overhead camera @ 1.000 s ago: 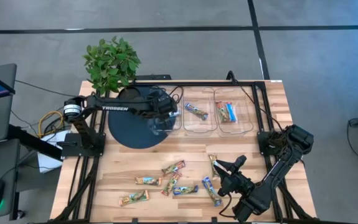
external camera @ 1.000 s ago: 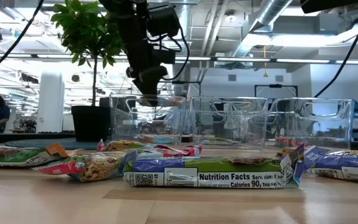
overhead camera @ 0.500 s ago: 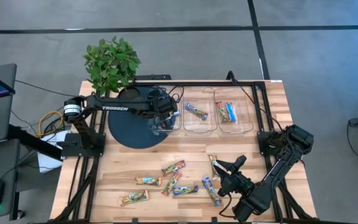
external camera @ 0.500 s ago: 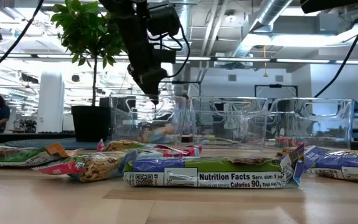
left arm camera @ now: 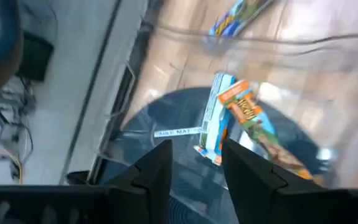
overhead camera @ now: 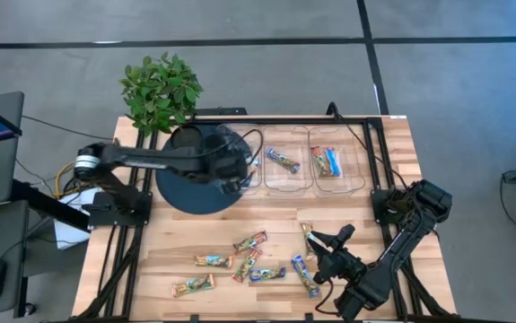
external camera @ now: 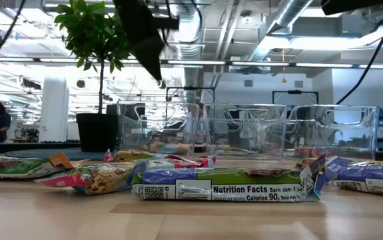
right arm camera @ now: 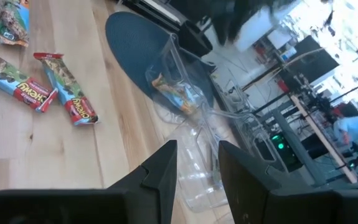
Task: Pick and place Granola Bars by type
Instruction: Put the blue granola bar into the middle transparent bin
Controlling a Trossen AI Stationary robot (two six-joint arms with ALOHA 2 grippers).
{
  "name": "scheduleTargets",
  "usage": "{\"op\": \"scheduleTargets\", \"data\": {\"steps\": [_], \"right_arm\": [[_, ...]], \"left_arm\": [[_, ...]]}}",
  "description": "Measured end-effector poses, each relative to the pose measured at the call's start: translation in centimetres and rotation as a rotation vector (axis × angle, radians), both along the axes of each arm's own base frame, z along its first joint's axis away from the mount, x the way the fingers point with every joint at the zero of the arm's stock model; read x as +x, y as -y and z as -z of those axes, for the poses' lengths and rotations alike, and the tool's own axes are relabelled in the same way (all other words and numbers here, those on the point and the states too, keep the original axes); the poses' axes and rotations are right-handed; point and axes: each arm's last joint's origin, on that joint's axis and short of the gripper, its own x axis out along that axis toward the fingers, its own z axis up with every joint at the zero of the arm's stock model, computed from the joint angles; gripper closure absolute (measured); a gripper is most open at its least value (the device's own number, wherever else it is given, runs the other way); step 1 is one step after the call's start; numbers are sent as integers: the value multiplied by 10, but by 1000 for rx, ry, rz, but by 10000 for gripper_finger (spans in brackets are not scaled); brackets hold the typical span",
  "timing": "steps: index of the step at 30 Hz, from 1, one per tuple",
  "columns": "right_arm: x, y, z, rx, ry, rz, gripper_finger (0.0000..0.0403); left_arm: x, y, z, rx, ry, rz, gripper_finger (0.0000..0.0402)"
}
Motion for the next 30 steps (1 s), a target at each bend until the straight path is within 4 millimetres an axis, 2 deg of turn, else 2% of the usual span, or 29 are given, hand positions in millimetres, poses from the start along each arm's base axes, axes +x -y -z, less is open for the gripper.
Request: {"op": "scheduleTargets", "data": {"steps": [5, 7, 11, 15, 21, 24, 30], "right_arm": [[4, 2, 2, 49, -30, 35, 291], [7, 4, 3, 65, -32, 51, 291], [17, 9, 4, 105, -9, 85, 291], [29, 15, 7, 202, -29, 147, 291], [43, 16, 14, 429, -132, 209, 291], [45, 16, 15, 471, -133, 223, 291], [48, 24, 17, 583, -113, 351, 291]], "left_arm": [[-31, 44, -15, 54, 112, 76, 267], [-44, 60, -12, 81, 163, 109, 267], [-70, 85, 9, 119, 277, 180, 267], [-90, 101, 38, 110, 354, 258, 267], [-108, 118, 73, 77, 422, 338, 267], [-113, 123, 81, 90, 421, 389, 267], [-115, 129, 80, 126, 406, 438, 267]]}}
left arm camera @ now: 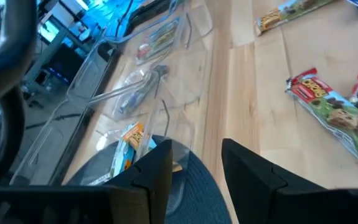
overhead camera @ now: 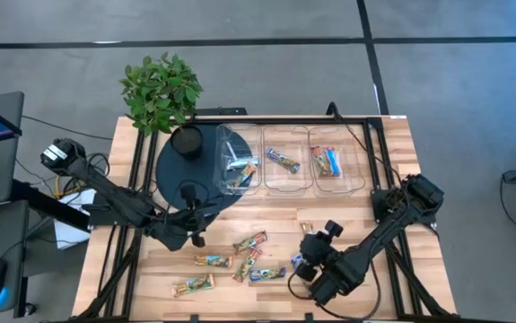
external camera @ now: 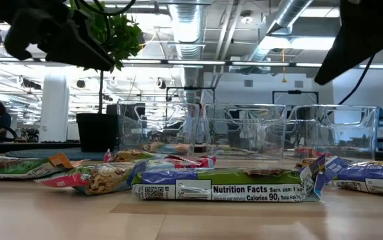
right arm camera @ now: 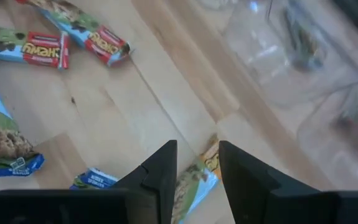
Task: Pick and place Granola Bars by type
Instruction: Put the blue granola bar into the middle transparent bin
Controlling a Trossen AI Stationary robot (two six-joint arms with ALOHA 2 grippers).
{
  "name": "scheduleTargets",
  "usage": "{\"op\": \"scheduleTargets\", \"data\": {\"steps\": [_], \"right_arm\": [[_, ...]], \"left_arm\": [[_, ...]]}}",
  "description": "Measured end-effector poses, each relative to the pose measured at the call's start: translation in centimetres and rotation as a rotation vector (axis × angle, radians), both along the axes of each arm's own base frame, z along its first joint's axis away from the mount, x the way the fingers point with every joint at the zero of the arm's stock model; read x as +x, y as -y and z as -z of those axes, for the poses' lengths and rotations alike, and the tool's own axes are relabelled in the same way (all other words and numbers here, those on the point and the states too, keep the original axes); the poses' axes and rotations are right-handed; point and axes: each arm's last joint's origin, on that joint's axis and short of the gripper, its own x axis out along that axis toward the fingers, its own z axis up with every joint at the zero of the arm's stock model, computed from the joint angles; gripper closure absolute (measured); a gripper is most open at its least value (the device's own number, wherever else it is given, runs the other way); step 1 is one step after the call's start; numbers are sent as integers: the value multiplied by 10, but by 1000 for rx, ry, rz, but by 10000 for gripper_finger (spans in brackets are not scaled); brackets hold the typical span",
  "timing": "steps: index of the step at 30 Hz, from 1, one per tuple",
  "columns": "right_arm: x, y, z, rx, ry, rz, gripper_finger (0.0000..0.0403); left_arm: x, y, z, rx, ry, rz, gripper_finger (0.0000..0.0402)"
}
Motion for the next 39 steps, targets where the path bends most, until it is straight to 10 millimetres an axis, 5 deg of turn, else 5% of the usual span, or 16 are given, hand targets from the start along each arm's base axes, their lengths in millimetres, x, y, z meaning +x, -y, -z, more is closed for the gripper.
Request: {"op": "scheduleTargets", "data": {"steps": [9, 20, 33, 39], "right_arm": [[12, -5, 1, 57, 28, -73, 291], [6, 2, 2, 80, 48, 82, 291], [-11, 23, 39, 132, -11, 289, 291], [-9, 8, 42, 202, -31, 149, 279]], "left_arm": [[-2, -1, 2, 20, -32, 7, 267], [-2, -1, 2, 17, -31, 5, 267], [-3, -1, 3, 8, -36, -4, 267], [-3, -1, 3, 6, -35, -4, 267]]}}
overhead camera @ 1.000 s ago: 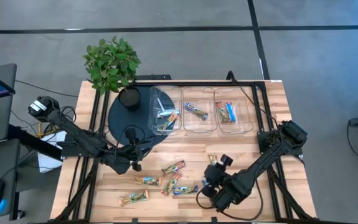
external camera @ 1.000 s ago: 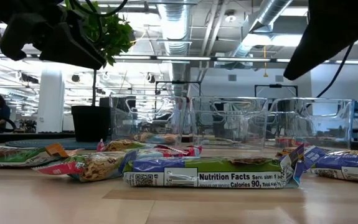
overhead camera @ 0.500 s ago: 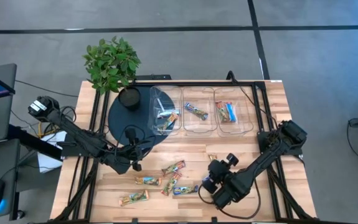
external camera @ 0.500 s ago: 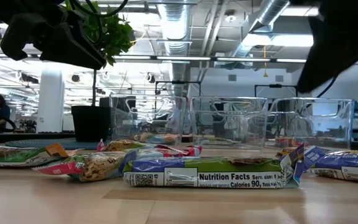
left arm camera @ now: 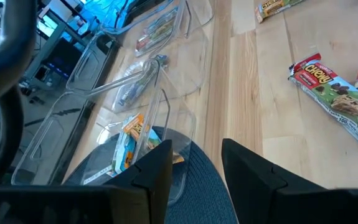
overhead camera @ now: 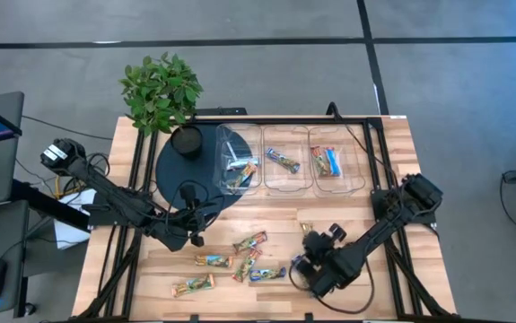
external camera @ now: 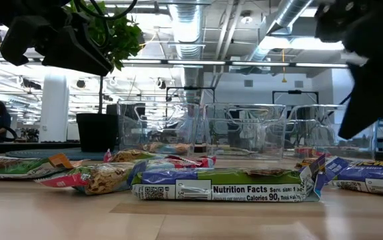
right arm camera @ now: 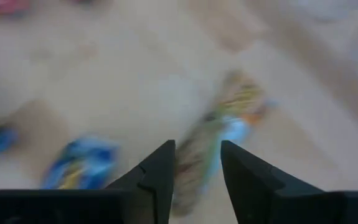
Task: Pick and place Granola Bars by type
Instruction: Put the blue granola bar into the middle transparent bin
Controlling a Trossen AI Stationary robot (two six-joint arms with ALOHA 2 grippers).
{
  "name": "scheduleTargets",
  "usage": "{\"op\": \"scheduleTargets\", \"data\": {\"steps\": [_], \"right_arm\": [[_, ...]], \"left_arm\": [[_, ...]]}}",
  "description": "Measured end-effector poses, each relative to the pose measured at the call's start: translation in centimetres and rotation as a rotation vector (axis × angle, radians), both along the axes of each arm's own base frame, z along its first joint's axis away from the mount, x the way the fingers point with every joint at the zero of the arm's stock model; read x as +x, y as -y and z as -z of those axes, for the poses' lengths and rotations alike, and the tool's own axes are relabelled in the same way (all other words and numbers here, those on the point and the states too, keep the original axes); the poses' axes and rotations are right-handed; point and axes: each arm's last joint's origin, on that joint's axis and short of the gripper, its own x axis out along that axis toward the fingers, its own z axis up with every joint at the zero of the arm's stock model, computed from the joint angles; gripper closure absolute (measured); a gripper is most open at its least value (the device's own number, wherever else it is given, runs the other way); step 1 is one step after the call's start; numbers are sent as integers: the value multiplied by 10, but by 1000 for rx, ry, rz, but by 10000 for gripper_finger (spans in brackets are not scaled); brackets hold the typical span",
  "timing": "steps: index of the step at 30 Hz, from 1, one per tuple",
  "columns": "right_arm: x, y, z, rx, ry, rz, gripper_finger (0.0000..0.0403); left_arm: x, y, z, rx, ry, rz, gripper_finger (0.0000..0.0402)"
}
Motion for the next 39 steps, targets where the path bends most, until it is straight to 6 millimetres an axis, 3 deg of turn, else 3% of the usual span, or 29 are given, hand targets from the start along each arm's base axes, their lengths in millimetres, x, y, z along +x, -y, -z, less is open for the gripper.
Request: {"op": "scheduleTargets", "data": {"steps": [4, 9, 15, 23, 32, 39], "right_arm": [[2, -19, 0, 82, 55, -136, 266], [1, -34, -1, 182, 93, -181, 246], [3, -39, -1, 237, 111, -190, 209], [14, -37, 22, 336, -4, -168, 164], [17, -34, 24, 371, -52, -157, 170], [5, -40, 24, 340, -128, -256, 198]], "left_arm": [[0, 0, 0, -1, 1, -1, 267], [0, 0, 0, -7, 4, -4, 267], [0, 0, 0, -7, 4, -4, 267], [0, 0, 0, -7, 3, -4, 267], [0, 0, 0, -9, 7, -5, 267], [0, 0, 0, -9, 8, -6, 267]]}}
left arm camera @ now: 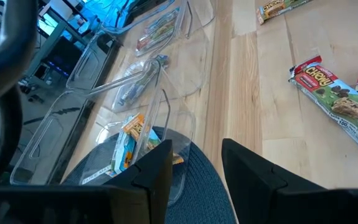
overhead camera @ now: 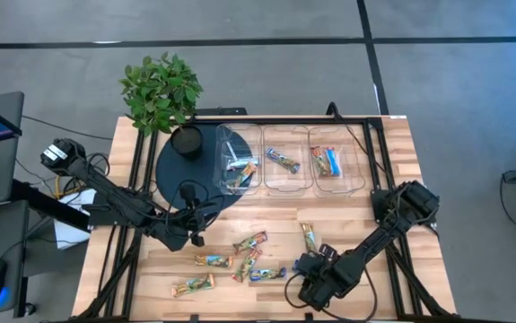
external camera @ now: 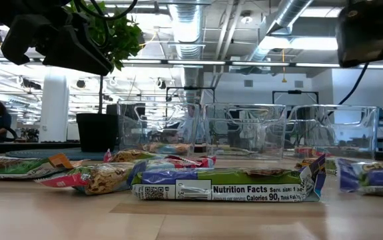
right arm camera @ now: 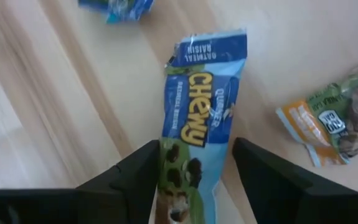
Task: Pick and place Granola Bars by type
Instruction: Put the blue granola bar into the middle transparent bin
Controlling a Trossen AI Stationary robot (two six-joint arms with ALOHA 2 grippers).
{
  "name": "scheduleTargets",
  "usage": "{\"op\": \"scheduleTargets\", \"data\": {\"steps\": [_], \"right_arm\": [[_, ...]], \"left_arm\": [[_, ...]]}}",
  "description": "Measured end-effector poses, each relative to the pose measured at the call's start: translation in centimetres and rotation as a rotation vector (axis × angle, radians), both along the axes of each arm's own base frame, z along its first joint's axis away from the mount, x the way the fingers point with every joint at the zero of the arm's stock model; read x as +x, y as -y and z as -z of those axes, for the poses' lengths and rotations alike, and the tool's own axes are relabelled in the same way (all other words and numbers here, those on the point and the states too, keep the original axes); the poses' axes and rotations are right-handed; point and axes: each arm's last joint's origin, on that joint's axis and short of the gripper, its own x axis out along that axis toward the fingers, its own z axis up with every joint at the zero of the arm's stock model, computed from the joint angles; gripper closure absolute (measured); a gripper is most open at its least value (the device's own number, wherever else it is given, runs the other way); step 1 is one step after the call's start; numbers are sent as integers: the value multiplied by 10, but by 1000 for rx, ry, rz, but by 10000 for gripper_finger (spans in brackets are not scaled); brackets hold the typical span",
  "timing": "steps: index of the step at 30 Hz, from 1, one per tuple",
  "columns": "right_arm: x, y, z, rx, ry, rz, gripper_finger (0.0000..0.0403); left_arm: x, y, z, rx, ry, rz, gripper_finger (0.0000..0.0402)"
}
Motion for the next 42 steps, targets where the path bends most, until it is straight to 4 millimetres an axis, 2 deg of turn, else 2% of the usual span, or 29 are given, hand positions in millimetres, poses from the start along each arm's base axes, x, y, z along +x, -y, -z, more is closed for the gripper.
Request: {"op": "scheduleTargets", "data": {"steps": [12, 23, 31, 42], "right_arm": [[-11, 3, 1, -57, -92, -25, 250], [-11, 3, 1, -103, -63, -103, 295], [-10, 3, 2, -105, -56, -103, 304], [1, -6, -11, -119, 0, -194, 306]], "left_arm": [[0, 0, 0, 0, 0, 0, 267], [0, 0, 0, 0, 1, -1, 267], [0, 0, 0, 1, 1, -1, 267], [0, 0, 0, 1, 1, -1, 267]]}}
